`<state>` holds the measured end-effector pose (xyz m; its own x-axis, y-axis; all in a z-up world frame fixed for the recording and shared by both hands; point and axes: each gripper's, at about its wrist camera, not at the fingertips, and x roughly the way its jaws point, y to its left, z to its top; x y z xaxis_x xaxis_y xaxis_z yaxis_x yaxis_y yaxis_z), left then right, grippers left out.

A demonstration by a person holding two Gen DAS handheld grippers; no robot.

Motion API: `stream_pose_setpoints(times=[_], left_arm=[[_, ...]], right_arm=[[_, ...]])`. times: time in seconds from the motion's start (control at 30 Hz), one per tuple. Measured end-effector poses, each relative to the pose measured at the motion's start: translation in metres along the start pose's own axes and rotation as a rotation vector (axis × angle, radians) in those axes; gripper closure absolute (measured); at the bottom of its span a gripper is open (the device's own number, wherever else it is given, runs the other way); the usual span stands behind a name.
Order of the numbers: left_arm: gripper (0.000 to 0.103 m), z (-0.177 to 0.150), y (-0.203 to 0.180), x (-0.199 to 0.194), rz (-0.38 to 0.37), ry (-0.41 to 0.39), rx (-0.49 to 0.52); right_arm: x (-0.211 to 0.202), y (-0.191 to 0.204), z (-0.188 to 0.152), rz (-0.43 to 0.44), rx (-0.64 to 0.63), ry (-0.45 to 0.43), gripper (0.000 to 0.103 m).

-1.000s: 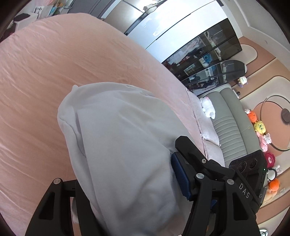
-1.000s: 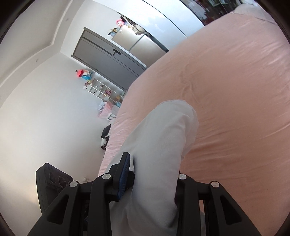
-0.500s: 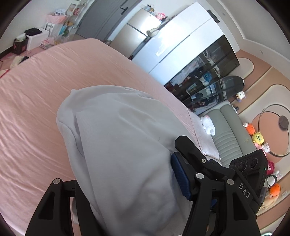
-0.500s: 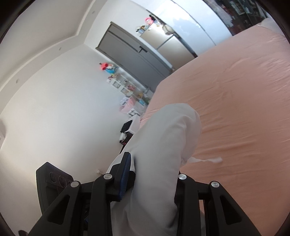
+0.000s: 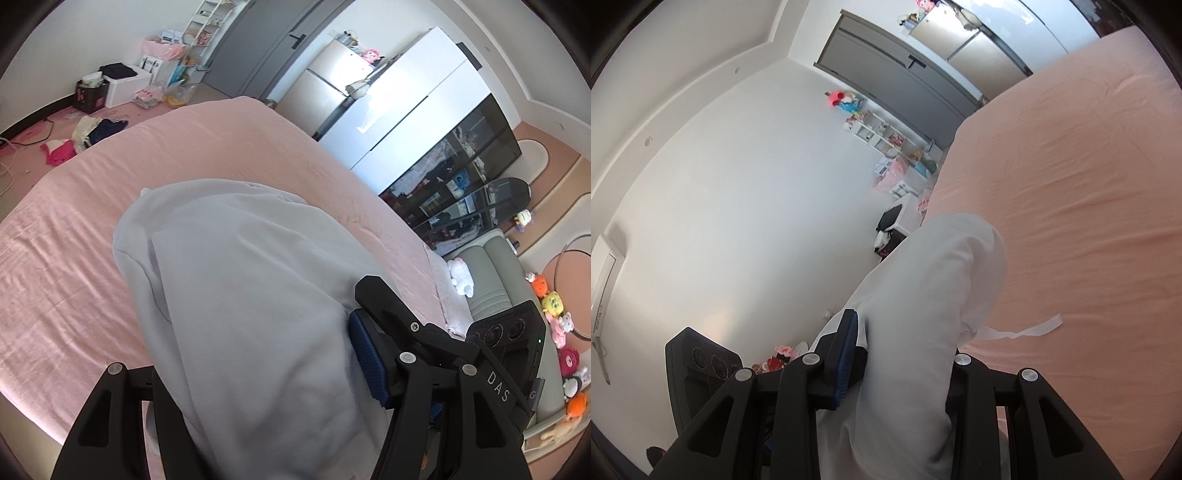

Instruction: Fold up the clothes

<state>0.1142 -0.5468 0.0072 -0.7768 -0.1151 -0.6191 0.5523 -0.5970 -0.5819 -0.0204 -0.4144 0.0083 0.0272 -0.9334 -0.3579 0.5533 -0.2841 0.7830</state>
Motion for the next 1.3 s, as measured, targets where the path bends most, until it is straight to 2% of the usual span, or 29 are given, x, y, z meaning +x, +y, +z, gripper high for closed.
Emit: stream_pose_setpoints(times=[0.17,0.4,0.87,1.1,1.23,1.3], left_arm=[[0.042,-0.017,0.036,0.008,0.029,0.012,-0.005],[0.042,-0.047,0.074,0.035,0.048,0.047,-0.076],[0.042,-0.081,0.097,0.074,0.064,0.123,-0.103],[0.042,-0.098,0.107,0.086,0.069,0.151,-0.128],[0.038,-0.106,0.096,0.095,0.135,0.172,-0.040],[0.031,-0.108,0.095,0.099,0.149,0.180,-0.034]], right_arm=[[0.024,-0.016,-0.027,0.016,0.013,0.039,0.070],[0.051,-0.053,-0.055,-0.027,0.057,0.117,0.070],[0.066,-0.103,-0.085,-0.080,0.103,0.196,0.070],[0.088,-0.119,-0.080,-0.135,0.100,0.262,0.070],[0.086,-0.132,-0.086,-0.172,0.113,0.286,0.070],[0.082,-0.139,-0.090,-0.191,0.122,0.292,0.069]])
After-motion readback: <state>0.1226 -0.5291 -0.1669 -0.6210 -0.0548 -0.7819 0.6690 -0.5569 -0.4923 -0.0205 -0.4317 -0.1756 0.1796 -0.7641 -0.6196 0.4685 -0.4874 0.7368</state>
